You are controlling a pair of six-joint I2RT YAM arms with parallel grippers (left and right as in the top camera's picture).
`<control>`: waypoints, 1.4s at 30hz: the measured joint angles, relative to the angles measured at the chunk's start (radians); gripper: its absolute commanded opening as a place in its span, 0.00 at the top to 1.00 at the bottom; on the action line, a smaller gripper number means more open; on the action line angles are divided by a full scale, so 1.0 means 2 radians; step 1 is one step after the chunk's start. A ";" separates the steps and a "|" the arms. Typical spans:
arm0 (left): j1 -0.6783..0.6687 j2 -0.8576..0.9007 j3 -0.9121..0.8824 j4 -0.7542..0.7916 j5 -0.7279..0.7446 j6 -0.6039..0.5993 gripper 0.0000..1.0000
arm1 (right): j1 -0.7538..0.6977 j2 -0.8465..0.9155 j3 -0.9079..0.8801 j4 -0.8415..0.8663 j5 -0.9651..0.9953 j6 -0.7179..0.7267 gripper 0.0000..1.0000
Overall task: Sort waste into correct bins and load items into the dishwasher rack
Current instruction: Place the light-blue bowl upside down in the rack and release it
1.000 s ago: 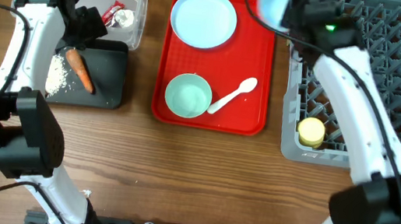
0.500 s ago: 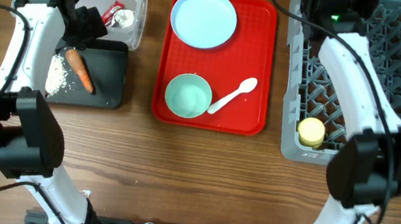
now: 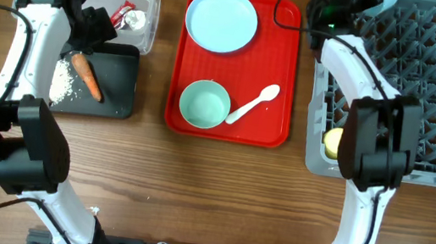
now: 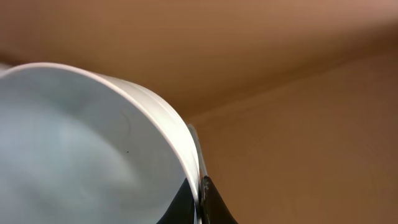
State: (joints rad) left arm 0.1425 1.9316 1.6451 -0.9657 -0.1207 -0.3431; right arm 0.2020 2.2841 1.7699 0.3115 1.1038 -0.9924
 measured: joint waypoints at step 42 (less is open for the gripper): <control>0.000 0.000 0.000 0.000 0.000 0.000 0.00 | 0.048 0.012 0.001 0.038 0.033 0.045 0.00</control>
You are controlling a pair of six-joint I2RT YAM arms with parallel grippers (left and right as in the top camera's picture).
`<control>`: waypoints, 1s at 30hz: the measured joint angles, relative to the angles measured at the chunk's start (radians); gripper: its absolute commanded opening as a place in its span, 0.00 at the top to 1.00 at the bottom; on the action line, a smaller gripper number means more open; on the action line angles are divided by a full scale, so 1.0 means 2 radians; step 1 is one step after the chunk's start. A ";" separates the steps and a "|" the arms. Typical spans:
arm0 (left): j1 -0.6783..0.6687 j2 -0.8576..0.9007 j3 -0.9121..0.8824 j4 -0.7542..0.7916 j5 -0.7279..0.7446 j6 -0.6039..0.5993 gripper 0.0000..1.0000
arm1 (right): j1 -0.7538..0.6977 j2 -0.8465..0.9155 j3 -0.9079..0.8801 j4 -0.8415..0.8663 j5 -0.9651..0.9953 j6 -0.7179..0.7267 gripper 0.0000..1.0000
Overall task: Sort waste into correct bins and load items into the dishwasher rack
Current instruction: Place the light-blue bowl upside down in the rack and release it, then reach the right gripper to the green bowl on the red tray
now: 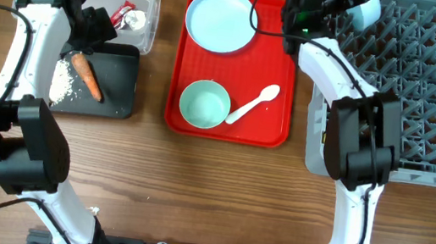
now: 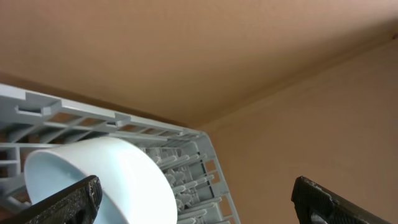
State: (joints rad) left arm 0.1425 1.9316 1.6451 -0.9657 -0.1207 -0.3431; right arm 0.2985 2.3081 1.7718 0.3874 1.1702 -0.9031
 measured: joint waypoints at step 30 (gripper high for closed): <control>0.000 0.000 0.000 0.000 0.000 0.000 0.00 | 0.085 -0.078 0.001 -0.332 -0.289 0.337 0.00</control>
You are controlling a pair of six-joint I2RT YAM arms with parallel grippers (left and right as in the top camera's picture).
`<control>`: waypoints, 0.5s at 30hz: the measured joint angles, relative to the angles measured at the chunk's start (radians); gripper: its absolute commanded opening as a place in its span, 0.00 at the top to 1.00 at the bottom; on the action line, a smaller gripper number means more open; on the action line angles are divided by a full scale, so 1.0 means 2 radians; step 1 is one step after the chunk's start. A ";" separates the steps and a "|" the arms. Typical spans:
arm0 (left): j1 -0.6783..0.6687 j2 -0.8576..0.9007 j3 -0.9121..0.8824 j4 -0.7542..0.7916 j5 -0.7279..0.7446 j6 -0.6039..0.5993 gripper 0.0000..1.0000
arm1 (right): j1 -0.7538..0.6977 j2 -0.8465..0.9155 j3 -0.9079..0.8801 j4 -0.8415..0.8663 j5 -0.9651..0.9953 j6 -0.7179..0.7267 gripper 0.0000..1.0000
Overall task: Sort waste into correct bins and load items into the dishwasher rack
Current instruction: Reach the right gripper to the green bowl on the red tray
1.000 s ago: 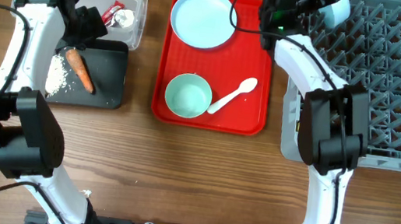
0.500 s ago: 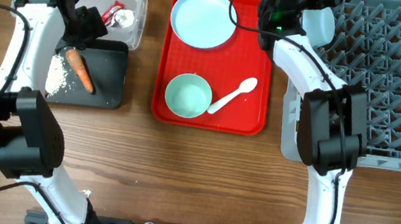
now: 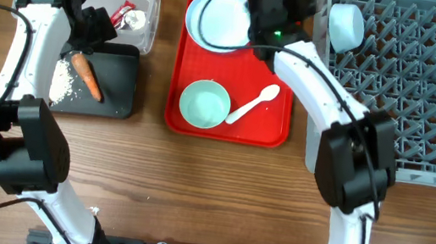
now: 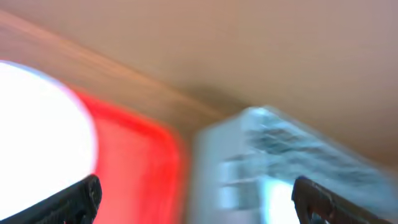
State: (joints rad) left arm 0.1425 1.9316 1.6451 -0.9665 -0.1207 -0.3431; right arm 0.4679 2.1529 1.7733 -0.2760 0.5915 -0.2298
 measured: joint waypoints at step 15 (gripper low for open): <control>0.000 0.000 0.000 0.001 0.000 0.000 0.00 | -0.024 -0.050 0.060 -0.245 -0.286 0.293 0.00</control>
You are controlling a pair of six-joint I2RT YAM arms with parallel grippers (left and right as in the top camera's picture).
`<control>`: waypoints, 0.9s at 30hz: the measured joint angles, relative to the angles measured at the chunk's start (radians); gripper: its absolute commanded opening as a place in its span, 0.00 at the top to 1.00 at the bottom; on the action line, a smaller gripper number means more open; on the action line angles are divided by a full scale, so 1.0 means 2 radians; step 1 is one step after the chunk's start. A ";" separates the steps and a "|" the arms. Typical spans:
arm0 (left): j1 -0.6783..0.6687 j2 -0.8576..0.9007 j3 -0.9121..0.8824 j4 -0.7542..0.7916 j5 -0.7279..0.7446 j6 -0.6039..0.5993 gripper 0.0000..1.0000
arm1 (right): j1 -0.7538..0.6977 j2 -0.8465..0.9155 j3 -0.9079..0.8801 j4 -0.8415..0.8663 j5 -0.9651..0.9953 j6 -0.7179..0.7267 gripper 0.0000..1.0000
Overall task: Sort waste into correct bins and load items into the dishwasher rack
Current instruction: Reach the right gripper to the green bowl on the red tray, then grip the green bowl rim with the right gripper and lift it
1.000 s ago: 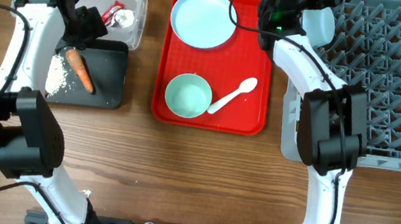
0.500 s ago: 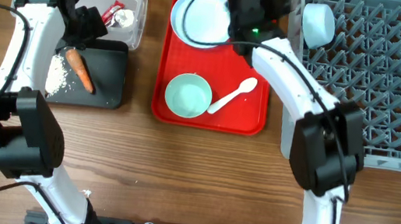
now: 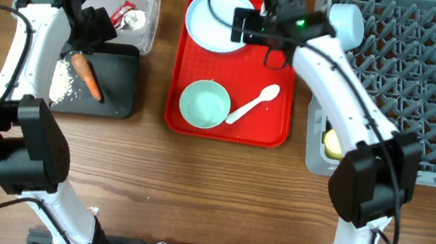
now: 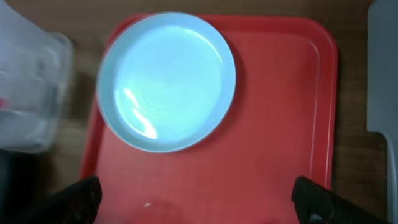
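Note:
A red tray point(image 3: 276, 104) holds a light blue plate point(image 3: 215, 19), a green bowl point(image 3: 204, 105) and a white spoon point(image 3: 253, 105). My right gripper point(image 3: 249, 25) hovers open over the plate's right edge. The right wrist view looks straight down on the plate point(image 4: 166, 81) and tray point(image 4: 273, 155), with the right gripper point(image 4: 198, 205) spread wide and nothing between its fingers point(image 4: 78, 199). A pale cup point(image 3: 347, 22) rests in the far left corner of the grey dishwasher rack point(image 3: 428, 83). My left gripper point(image 3: 99, 27) sits between the clear bin and the black tray; its jaws are unclear.
The clear bin point(image 3: 145, 1) at the far left holds wrappers point(image 3: 127, 17). In front of it, a black tray point(image 3: 121, 83) carries a carrot point(image 3: 88, 75) and white grains point(image 3: 62, 80). Something yellow point(image 3: 333, 142) lies at the rack's left edge.
My right gripper has shifted slightly toward me over the tray and now faces straight down on the plate. It stays open. The cup remains in the rack and the left arm is still.
My right gripper first held the pale cup at the rack's far left corner. Then it was open, with the cup left in the rack. After that it stood over the plate's far right edge, and now it is above the tray. The left arm never moved.

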State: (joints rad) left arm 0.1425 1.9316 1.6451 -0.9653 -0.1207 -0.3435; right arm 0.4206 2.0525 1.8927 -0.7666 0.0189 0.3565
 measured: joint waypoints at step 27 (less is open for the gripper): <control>0.000 0.000 0.000 0.000 0.000 0.000 0.00 | 0.074 0.006 -0.098 -0.071 -0.024 -0.051 0.23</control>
State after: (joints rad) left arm 0.1425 1.9316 1.6451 -0.9657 -0.1207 -0.3435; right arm 0.5690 2.0651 1.6974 -0.9092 -0.0288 0.2550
